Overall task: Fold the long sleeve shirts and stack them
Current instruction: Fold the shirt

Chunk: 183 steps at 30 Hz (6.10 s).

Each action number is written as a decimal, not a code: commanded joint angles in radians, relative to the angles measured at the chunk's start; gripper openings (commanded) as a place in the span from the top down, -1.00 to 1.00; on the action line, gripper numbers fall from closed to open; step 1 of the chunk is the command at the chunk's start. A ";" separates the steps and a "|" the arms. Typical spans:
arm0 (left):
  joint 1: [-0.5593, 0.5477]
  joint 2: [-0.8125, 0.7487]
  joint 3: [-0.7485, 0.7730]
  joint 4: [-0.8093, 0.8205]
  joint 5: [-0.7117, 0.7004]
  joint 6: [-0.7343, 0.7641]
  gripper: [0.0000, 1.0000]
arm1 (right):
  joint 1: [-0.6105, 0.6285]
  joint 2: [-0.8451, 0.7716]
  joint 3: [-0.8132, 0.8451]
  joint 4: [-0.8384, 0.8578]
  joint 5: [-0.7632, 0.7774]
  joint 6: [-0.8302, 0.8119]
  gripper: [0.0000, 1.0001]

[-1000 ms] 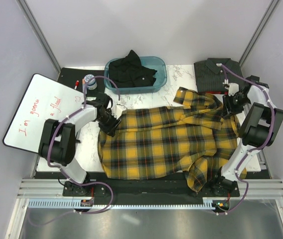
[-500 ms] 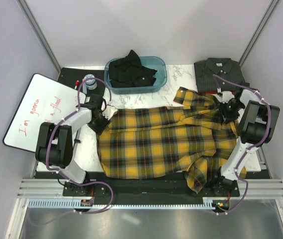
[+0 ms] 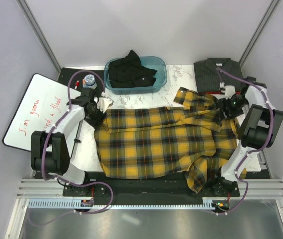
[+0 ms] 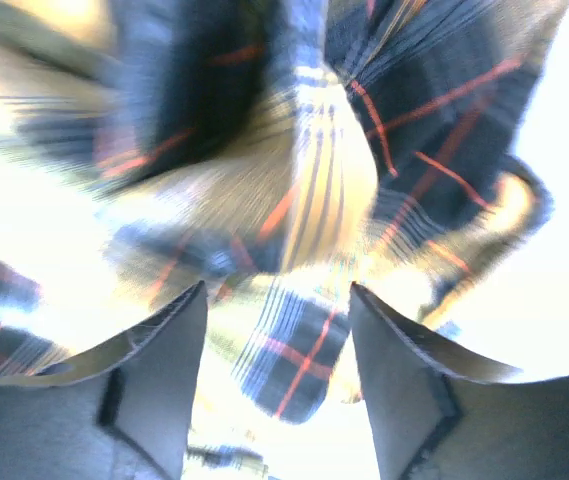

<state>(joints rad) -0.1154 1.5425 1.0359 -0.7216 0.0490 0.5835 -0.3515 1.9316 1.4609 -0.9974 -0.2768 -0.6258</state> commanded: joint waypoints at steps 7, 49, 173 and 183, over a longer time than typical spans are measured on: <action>-0.041 -0.061 0.197 -0.127 0.291 -0.016 -0.54 | 0.092 0.056 0.470 -0.133 -0.182 0.039 -0.61; -0.066 -0.260 0.398 -0.116 0.650 -0.134 -0.99 | 0.408 -0.230 0.505 -0.044 -0.370 0.271 1.00; -0.561 0.047 0.506 0.063 0.216 -0.260 0.96 | 0.249 -0.003 0.193 -0.419 -0.361 -0.189 -0.94; -0.374 -0.076 0.201 0.166 0.206 -0.388 0.97 | 0.246 0.015 0.131 -0.322 -0.256 -0.173 -0.86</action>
<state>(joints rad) -0.5316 1.5627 1.3170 -0.6464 0.2371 0.3012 -0.1066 1.9297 1.6016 -1.3304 -0.5808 -0.7753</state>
